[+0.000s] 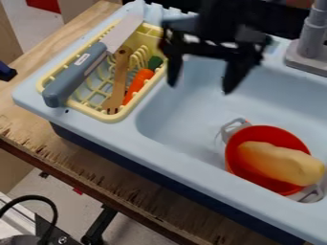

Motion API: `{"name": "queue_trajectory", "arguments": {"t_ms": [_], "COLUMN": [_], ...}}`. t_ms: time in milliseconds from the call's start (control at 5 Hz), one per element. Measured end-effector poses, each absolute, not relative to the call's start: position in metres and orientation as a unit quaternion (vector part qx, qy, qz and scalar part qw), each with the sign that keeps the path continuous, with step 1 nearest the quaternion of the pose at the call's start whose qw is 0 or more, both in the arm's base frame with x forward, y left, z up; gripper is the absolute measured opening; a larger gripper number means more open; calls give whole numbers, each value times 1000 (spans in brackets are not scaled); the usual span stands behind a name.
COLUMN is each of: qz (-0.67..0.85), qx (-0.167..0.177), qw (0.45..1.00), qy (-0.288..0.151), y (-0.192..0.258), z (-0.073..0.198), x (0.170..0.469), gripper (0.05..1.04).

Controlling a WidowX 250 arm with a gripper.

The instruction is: Put the bread in orange pot

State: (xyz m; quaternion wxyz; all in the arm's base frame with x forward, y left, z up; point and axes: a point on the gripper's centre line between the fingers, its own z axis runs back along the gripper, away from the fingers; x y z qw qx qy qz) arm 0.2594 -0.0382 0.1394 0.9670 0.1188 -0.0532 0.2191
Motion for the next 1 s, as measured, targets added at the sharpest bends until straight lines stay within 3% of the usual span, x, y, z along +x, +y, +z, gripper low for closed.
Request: {"name": "queue_trajectory", "arguments": {"t_ms": [200, 600, 1000], "qz": [173, 104, 129], "qx": [125, 88, 89], "qw": [975, 989, 987], "qy": [-63, -51, -18], "y": [-14, 19, 40], "z": [139, 139, 144], "x": [269, 283, 270], "gripper": [1000, 1000, 1000]}}
